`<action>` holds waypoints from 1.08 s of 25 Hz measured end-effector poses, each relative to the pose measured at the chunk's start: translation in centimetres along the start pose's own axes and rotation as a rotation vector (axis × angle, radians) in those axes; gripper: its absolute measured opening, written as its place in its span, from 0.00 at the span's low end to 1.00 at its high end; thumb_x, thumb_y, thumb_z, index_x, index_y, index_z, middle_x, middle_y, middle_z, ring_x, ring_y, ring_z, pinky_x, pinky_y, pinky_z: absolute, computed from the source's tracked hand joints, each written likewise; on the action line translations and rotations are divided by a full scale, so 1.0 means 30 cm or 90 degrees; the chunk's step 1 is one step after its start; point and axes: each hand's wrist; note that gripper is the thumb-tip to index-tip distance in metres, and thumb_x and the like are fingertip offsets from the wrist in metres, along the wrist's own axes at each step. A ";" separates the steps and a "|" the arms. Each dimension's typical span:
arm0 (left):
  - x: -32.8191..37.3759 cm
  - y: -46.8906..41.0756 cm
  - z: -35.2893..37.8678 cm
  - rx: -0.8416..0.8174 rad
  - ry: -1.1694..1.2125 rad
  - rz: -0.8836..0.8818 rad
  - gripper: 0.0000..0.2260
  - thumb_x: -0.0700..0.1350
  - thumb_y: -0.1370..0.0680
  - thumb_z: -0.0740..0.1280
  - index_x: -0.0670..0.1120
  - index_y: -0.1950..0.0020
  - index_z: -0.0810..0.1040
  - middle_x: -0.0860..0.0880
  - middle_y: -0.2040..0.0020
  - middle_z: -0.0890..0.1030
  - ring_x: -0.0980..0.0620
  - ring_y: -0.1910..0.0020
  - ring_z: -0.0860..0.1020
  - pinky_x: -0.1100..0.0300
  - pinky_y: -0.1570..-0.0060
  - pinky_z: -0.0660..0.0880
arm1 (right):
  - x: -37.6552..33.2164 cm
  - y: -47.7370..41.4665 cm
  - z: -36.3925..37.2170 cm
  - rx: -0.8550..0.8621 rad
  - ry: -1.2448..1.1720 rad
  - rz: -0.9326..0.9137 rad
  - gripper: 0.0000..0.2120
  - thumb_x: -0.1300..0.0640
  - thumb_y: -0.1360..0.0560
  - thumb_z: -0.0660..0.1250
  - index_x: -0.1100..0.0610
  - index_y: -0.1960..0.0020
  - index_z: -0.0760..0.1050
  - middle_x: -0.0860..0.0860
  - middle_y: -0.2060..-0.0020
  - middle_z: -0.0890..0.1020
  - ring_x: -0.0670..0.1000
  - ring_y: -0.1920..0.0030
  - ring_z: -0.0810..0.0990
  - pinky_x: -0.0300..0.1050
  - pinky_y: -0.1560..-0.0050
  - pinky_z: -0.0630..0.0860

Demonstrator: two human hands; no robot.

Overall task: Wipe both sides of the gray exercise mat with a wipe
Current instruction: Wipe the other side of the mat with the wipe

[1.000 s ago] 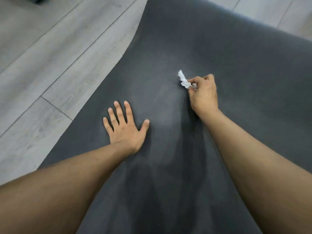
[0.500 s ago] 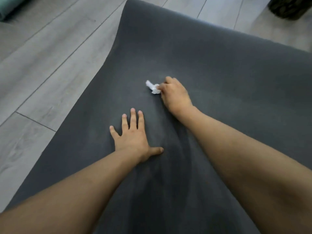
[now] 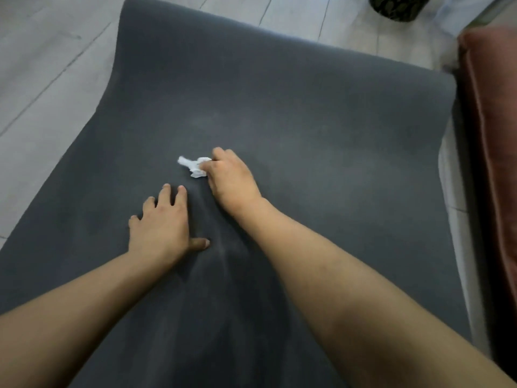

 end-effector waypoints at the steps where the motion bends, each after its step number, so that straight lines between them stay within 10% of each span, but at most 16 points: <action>1: 0.029 0.014 0.006 0.031 -0.028 0.066 0.46 0.61 0.27 0.74 0.53 0.18 0.51 0.47 0.18 0.49 0.41 0.21 0.56 0.39 0.30 0.68 | 0.060 0.016 -0.032 -0.016 0.003 -0.036 0.11 0.61 0.23 0.63 0.55 0.46 0.82 0.55 0.54 0.75 0.55 0.55 0.72 0.49 0.57 0.69; 4: 0.125 0.056 0.052 -0.010 -0.080 0.196 0.37 0.54 0.21 0.66 0.60 0.19 0.46 0.48 0.17 0.43 0.41 0.19 0.49 0.38 0.25 0.61 | 0.389 0.143 -0.133 0.091 0.052 0.189 0.11 0.63 0.24 0.62 0.57 0.47 0.82 0.57 0.54 0.76 0.60 0.53 0.75 0.51 0.56 0.68; 9: 0.175 0.063 0.106 -0.153 -0.147 0.174 0.58 0.79 0.33 0.63 0.61 0.25 0.21 0.47 0.24 0.21 0.37 0.21 0.29 0.31 0.24 0.42 | 0.729 0.368 -0.252 0.235 0.098 0.601 0.13 0.63 0.23 0.58 0.60 0.45 0.80 0.60 0.50 0.77 0.62 0.50 0.76 0.50 0.55 0.68; 14: 0.263 0.075 0.079 -0.139 -0.164 0.151 0.58 0.70 0.30 0.70 0.49 0.19 0.32 0.41 0.20 0.30 0.38 0.19 0.39 0.36 0.23 0.54 | 0.290 0.173 -0.051 0.100 -0.015 0.220 0.11 0.57 0.26 0.61 0.57 0.52 0.81 0.55 0.57 0.78 0.57 0.56 0.75 0.42 0.62 0.59; 17: 0.303 0.080 0.077 -0.081 -0.097 0.150 0.52 0.70 0.29 0.68 0.44 0.19 0.47 0.46 0.17 0.38 0.41 0.18 0.46 0.37 0.25 0.61 | 0.434 0.202 -0.115 0.100 0.062 0.033 0.07 0.61 0.27 0.67 0.56 0.51 0.82 0.55 0.59 0.77 0.56 0.58 0.75 0.48 0.61 0.68; 23: 0.321 0.080 0.125 -0.061 -0.098 0.124 0.52 0.72 0.29 0.67 0.44 0.20 0.47 0.47 0.17 0.37 0.40 0.18 0.45 0.34 0.25 0.59 | 1.031 0.375 -0.353 0.170 0.162 0.587 0.16 0.66 0.22 0.57 0.59 0.42 0.80 0.60 0.46 0.76 0.62 0.45 0.75 0.52 0.48 0.72; 27: 0.346 0.073 0.122 -0.067 -0.069 0.095 0.50 0.68 0.29 0.72 0.44 0.21 0.50 0.47 0.17 0.38 0.39 0.18 0.45 0.33 0.25 0.58 | 0.721 0.307 -0.225 0.248 0.037 0.459 0.14 0.64 0.26 0.64 0.55 0.45 0.82 0.58 0.54 0.78 0.60 0.54 0.77 0.50 0.55 0.69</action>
Point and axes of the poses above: each hand's wrist, its own y-axis away from the middle knuckle, its own z-axis out of the palm, x = y × z
